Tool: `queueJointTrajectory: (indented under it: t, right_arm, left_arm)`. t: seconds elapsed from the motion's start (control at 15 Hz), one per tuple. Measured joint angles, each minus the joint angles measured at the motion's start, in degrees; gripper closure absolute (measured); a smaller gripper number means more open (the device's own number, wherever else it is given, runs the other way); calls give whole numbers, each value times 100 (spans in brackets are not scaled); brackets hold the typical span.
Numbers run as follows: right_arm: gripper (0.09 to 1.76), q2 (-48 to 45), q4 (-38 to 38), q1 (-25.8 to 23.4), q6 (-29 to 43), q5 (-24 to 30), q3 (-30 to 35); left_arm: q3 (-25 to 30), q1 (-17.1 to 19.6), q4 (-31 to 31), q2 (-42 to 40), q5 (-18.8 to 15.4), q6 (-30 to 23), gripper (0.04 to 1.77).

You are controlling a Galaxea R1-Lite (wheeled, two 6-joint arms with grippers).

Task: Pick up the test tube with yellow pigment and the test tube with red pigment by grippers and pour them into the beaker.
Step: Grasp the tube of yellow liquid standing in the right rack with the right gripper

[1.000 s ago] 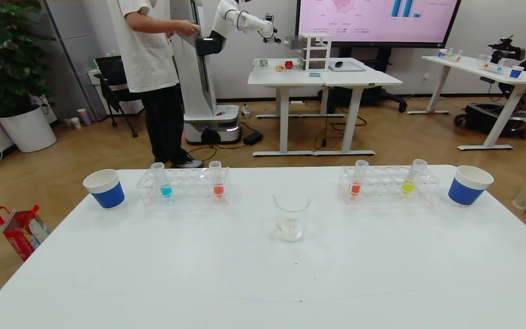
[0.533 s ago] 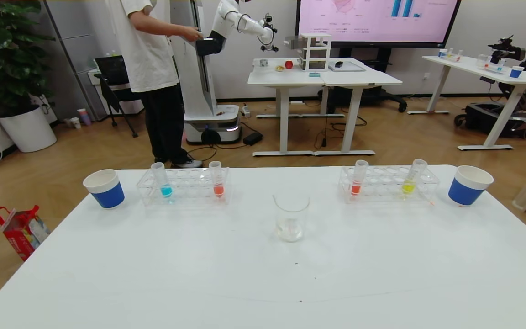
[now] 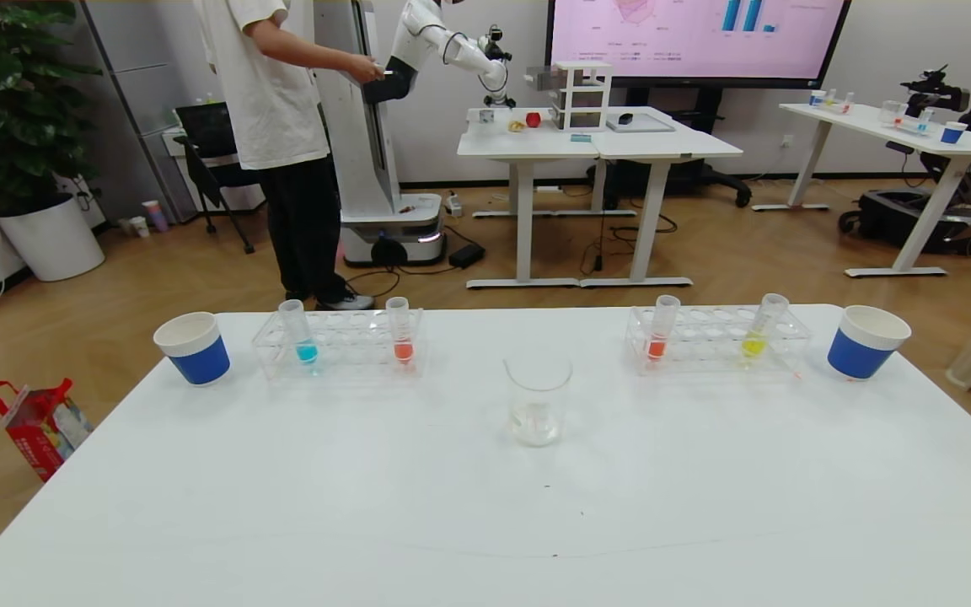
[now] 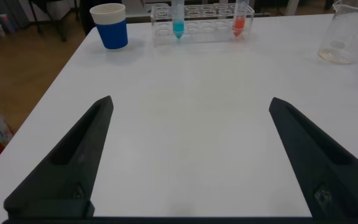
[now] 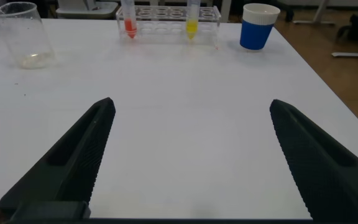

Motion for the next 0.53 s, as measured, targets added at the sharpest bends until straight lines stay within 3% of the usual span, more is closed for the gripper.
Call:
queueJointTrajectory:
  t: [0.53]
  right_arm:
    - [11,0,-79,-12,10,-7,-10]
  left_arm:
    - [0,0,-2,0,2,0,6]
